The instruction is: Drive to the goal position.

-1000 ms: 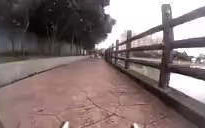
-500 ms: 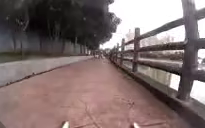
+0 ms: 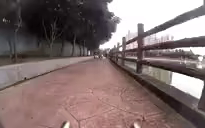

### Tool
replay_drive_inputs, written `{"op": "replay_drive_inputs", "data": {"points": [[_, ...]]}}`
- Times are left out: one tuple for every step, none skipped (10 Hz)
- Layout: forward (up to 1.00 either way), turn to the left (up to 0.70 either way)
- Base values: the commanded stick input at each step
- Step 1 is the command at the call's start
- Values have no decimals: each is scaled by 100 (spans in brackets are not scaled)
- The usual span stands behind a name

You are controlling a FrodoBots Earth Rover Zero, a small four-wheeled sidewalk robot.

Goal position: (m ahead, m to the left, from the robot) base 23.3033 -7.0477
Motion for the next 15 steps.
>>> {"op": "replay_drive_inputs", "data": {"points": [[70,0],[70,0],[70,0],[70,0],[70,0],[70,0],[70,0],[70,0],[70,0],[70,0],[70,0],[70,0],[70,0],[70,0],[70,0]]}}
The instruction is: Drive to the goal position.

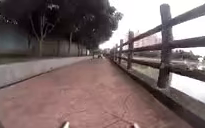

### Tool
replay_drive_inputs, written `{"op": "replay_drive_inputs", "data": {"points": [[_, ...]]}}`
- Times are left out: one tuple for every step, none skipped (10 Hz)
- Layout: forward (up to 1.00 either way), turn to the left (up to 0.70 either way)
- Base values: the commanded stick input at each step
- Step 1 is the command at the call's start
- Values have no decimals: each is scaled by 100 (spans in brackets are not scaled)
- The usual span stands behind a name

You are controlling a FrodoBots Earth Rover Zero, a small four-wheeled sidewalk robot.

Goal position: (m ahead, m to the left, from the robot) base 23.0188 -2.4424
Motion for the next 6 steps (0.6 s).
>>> {"op": "replay_drive_inputs", "data": {"points": [[70,0],[70,0],[70,0],[70,0],[70,0],[70,0]]}}
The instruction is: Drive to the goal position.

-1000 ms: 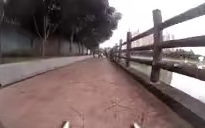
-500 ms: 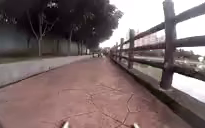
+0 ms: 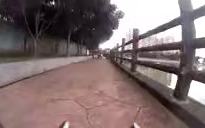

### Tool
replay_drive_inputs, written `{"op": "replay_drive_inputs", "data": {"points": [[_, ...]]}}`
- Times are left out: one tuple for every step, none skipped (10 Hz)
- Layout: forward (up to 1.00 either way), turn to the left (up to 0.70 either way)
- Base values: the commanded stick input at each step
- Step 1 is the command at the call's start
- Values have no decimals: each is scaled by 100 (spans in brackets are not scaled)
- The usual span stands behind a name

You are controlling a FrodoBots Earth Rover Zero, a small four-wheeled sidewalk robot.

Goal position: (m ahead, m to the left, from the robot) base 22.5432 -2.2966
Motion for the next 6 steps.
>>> {"op": "replay_drive_inputs", "data": {"points": [[70,0],[70,0],[70,0],[70,0],[70,0],[70,0]]}}
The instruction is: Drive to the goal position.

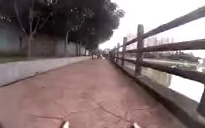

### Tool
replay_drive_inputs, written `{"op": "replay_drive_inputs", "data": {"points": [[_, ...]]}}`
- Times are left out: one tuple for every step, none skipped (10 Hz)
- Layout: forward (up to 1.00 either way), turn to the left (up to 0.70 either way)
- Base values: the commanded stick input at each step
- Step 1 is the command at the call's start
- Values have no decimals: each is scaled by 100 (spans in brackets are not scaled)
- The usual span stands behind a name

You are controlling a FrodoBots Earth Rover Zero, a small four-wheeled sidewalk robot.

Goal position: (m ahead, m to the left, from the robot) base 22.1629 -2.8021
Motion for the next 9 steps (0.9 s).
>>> {"op": "replay_drive_inputs", "data": {"points": [[70,0],[70,0],[70,0],[70,0],[70,0],[70,0],[70,0],[70,0],[70,0]]}}
